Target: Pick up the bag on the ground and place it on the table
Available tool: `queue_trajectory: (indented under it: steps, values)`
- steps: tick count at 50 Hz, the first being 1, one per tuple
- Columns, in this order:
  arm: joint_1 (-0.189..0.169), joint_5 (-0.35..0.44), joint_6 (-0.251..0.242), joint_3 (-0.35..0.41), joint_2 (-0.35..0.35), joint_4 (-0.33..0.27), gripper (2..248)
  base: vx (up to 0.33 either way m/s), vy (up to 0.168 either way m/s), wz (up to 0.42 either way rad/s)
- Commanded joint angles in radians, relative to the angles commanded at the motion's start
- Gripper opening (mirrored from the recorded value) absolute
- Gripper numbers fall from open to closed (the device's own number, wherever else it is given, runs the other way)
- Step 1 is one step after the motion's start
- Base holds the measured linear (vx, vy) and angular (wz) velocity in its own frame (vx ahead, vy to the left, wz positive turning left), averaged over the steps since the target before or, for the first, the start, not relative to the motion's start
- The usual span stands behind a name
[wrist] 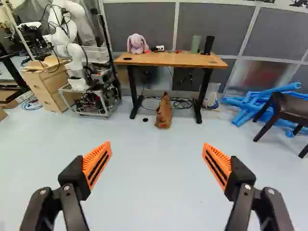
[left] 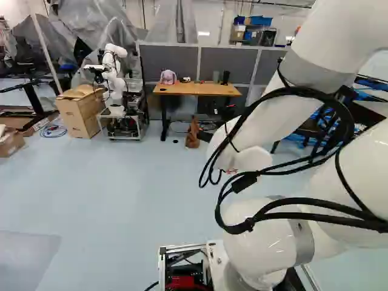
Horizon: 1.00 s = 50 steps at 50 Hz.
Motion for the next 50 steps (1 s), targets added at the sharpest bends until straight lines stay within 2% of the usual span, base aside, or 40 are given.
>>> queue_trajectory:
  steps: [22, 50]
  values:
    - [0.0, 0.0, 0.0, 0.0, 0.0, 0.0, 247, 0.075, -0.022, -0.062]
    - [0.0, 0.0, 0.0, 0.0, 0.0, 0.0, 247, 0.271, 0.002, -0.02]
